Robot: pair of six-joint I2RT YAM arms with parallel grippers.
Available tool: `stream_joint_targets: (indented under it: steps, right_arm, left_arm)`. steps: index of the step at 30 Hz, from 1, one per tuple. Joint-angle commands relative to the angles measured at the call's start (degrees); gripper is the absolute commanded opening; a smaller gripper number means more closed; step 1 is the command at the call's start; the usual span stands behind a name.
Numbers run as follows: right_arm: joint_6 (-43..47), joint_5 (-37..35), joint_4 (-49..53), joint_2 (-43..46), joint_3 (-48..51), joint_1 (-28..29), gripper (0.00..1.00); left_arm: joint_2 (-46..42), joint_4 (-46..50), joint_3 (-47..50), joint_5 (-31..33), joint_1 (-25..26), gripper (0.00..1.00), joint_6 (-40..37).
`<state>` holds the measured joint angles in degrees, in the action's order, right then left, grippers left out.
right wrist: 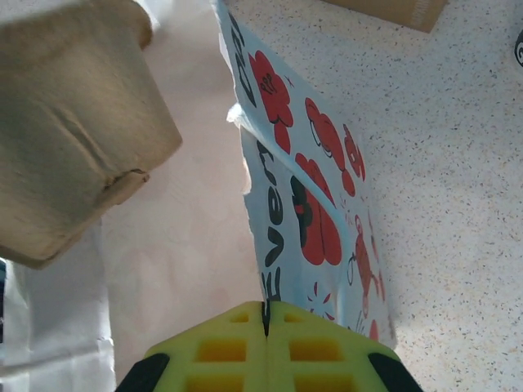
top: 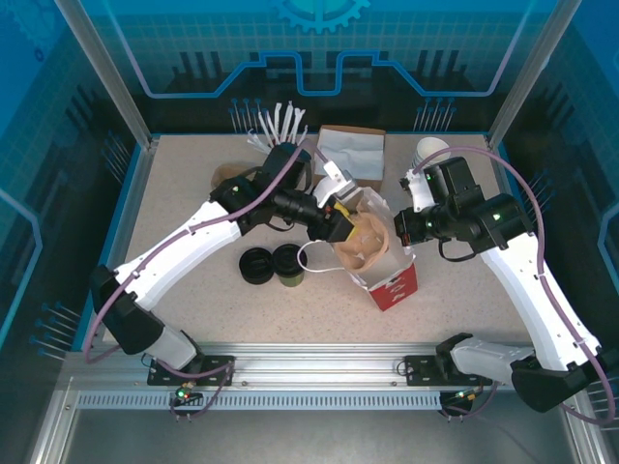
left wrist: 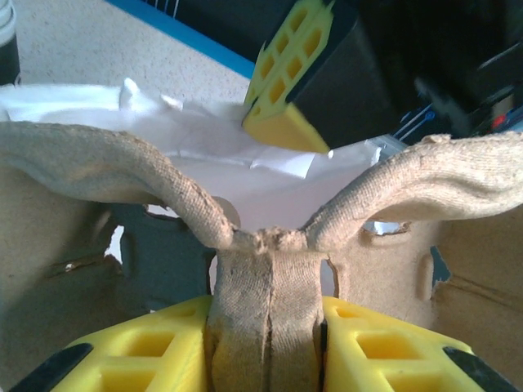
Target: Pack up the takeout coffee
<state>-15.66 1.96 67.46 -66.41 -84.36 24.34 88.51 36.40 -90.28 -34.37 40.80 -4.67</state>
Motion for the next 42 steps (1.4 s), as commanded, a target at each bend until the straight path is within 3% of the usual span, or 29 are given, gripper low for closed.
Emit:
stream_joint_targets:
  steps: [1,21,42]
  right_arm:
    - [-1.0,1.4,-0.9,0.9,0.3,0.1,0.0]
    - [-2.8,6.4,-1.9,2.0,2.8,0.0,0.0]
    - [-6.1,7.8,-3.3,2.8,4.4,-0.2,0.0]
  left_arm:
    - [1.3,3.3,-2.1,-1.4,0.2,0.34,-4.0]
    - [6.8,0.4,-0.6,3.4,1.2,0.33,-6.5]
    - [10.0,0.8,-0.7,14.1,4.3,0.33,-12.8]
